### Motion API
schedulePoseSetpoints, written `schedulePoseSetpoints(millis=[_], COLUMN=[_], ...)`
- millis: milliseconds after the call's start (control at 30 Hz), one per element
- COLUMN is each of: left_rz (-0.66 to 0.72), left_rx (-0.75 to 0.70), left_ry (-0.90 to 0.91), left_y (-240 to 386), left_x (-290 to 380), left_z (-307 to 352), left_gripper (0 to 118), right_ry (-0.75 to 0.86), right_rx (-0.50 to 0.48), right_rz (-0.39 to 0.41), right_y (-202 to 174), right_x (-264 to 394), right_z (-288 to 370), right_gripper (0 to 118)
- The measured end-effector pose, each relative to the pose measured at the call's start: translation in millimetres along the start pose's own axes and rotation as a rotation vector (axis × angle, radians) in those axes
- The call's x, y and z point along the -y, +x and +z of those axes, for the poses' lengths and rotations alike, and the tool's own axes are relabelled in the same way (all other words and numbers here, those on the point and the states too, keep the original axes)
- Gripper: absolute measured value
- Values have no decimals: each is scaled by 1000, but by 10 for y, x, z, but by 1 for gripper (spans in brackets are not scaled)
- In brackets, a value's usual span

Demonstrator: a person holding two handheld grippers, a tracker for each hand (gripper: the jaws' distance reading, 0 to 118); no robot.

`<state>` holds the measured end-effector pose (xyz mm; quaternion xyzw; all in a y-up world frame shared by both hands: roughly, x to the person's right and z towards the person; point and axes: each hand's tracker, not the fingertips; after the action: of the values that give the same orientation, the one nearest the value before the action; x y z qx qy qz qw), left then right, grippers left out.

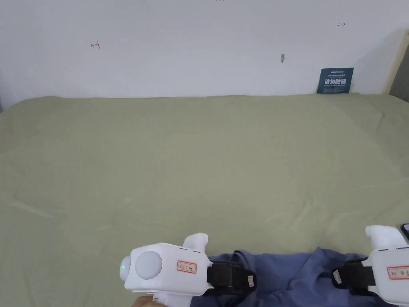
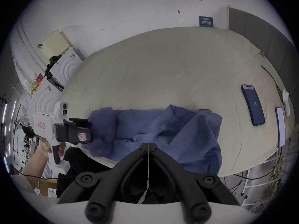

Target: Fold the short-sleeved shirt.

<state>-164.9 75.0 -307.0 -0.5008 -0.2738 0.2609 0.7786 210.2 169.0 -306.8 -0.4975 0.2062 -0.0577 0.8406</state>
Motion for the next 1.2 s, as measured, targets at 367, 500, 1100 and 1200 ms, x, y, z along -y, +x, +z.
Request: schedulePoseSetpoints(millis=[367, 500, 1100, 1200], left_rz=[221, 217, 201, 228], left_rx=[215, 254, 278, 144], left_ry=[301, 189, 135, 149], left_y=[-389, -217, -257, -656], left_x=[267, 265, 217, 260], left_z=[358, -151, 164, 680], left_gripper=[2, 1, 0, 0], right_ry=[-11, 17, -33, -44], right_rx=[3, -11, -7, -15], right_rz=[-13, -3, 31, 45], right_y=[64, -1, -76, -126], right_x=[111, 125, 146, 139], right_z=[34, 136, -45, -101], right_gripper=[0, 0, 0, 0])
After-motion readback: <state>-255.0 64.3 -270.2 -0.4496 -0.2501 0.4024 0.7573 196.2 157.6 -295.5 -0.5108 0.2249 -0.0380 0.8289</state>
